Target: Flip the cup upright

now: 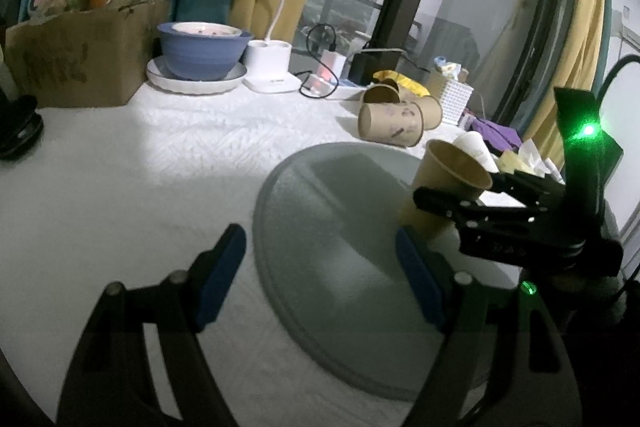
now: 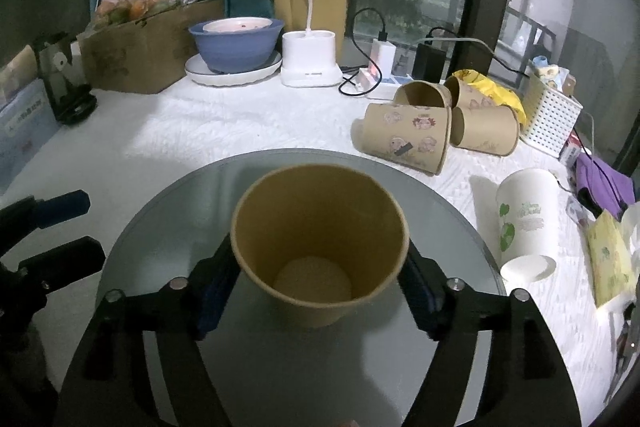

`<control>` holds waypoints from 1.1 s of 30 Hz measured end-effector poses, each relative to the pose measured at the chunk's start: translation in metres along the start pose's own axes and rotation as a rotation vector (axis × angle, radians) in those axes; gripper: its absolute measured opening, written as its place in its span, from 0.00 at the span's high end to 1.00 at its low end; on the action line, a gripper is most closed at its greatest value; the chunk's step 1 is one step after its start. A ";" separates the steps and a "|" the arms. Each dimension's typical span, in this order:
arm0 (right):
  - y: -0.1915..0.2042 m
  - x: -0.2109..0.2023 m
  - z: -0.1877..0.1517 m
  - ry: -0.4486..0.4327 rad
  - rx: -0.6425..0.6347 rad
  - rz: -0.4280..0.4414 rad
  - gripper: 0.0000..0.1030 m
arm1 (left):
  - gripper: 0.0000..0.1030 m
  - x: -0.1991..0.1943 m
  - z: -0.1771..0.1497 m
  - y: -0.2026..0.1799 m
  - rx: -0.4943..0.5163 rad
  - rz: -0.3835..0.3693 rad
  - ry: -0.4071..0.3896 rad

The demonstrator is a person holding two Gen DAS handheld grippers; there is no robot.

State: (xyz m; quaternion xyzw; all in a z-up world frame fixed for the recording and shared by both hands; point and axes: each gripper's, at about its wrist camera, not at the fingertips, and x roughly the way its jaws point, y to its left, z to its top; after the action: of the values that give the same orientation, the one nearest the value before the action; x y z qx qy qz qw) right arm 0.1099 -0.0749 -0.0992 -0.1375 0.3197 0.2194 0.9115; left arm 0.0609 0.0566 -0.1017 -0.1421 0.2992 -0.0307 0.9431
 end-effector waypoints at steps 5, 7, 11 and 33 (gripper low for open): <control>-0.004 -0.011 -0.002 -0.014 0.019 0.000 0.24 | 0.24 -0.006 -0.001 -0.005 0.006 0.001 -0.009; -0.005 -0.017 -0.003 -0.023 0.024 -0.001 0.24 | 0.24 -0.011 0.000 -0.008 0.014 -0.001 -0.023; -0.007 -0.029 -0.005 -0.038 0.033 -0.002 0.24 | 0.24 -0.018 0.002 -0.016 0.031 -0.008 -0.044; -0.013 -0.138 -0.008 -0.223 0.085 -0.030 0.24 | 0.12 -0.081 0.025 -0.066 0.080 0.054 -0.194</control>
State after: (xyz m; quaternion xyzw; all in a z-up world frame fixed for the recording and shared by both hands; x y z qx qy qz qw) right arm 0.0156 -0.1318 -0.0150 -0.0782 0.2235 0.2058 0.9495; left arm 0.0106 0.0108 -0.0187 -0.0985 0.2088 -0.0036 0.9730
